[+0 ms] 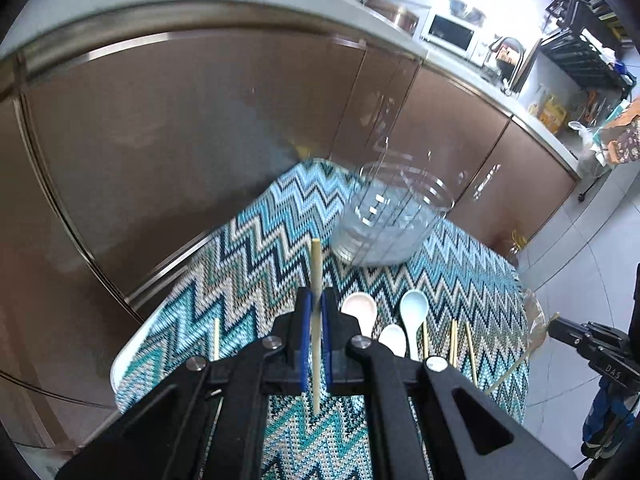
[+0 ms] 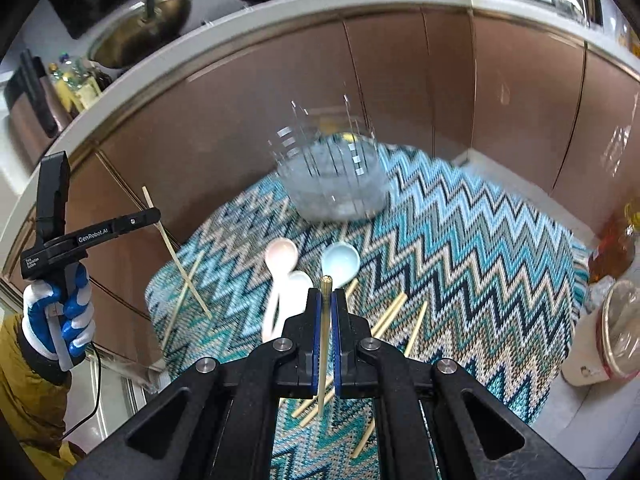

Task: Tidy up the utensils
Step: 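Grasp a bamboo chopstick with the right tool while the left tool grasps another, then carry both chopsticks upright over the clear utensil holder, then open both tools to drop the chopsticks into the holder, then move both open tools back down to the utensils on the cloth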

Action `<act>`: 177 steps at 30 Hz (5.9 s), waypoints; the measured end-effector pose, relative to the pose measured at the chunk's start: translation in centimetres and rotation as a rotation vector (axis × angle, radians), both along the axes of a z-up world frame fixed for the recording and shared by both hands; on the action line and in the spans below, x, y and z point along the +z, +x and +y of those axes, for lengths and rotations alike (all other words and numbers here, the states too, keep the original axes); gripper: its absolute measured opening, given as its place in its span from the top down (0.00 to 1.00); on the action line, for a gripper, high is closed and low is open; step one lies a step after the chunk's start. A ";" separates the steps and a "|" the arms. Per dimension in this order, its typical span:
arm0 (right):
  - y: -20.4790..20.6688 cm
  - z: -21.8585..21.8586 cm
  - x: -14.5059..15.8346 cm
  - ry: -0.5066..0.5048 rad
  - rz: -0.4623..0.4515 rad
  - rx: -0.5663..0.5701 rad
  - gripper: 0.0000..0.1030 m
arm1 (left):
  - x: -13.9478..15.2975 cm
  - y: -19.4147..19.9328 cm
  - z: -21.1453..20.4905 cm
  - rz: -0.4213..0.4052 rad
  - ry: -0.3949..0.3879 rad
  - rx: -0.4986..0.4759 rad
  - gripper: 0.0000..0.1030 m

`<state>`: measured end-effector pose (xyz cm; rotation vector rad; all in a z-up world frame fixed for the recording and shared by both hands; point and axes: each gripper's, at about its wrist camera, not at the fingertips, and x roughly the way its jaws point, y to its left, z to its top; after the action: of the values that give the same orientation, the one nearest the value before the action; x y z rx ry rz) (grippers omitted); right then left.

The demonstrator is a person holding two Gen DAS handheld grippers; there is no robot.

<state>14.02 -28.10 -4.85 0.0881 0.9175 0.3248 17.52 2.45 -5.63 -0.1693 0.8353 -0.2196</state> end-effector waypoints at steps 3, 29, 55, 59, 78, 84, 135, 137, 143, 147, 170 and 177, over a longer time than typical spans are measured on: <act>-0.2 0.4 1.3 0.007 -0.043 0.002 0.95 | 1.3 -0.4 0.1 -0.044 -0.001 0.009 0.95; 6.7 1.8 11.1 0.046 -0.364 0.017 0.95 | 9.7 5.5 -2.2 -0.363 -0.109 0.032 0.95; 17.4 2.0 2.7 -0.041 -0.349 -0.079 0.96 | 1.0 16.1 -10.6 -0.357 -0.024 0.029 0.95; 18.1 2.1 0.5 -0.054 -0.312 -0.084 0.96 | -0.9 16.7 -11.2 -0.341 -0.011 0.031 0.95; 12.9 1.2 4.2 -0.069 -0.338 -0.125 0.70 | 4.4 8.2 -6.8 -0.429 0.040 -0.017 0.58; 7.5 0.9 7.8 -0.080 -0.401 -0.126 0.70 | 7.1 3.0 -3.1 -0.470 0.057 0.010 0.53; 4.5 -4.2 -11.1 0.187 0.312 -0.201 0.68 | -5.6 -0.8 0.7 -0.105 0.004 -0.074 0.50; 5.3 -4.6 -11.9 0.182 0.336 -0.204 0.68 | -6.2 -0.3 0.7 -0.088 0.002 -0.072 0.50; 6.9 -5.1 -14.1 0.146 0.389 -0.220 0.68 | -7.7 0.9 1.2 -0.052 -0.006 -0.059 0.50; 7.6 -5.3 -14.8 0.140 0.399 -0.221 0.68 | -8.3 1.3 1.4 -0.038 -0.010 -0.053 0.50; 11.3 -4.0 -16.9 0.004 0.471 -0.208 0.83 | -12.0 5.9 -2.7 0.205 -0.190 -0.166 0.50; 11.3 -5.1 -16.8 0.034 0.473 -0.186 0.84 | -14.0 9.8 -4.0 0.271 -0.163 -0.157 0.52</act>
<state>25.29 -33.19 -21.61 0.2891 1.3612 0.1459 27.36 -1.56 -19.60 -0.2915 1.1018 -0.4192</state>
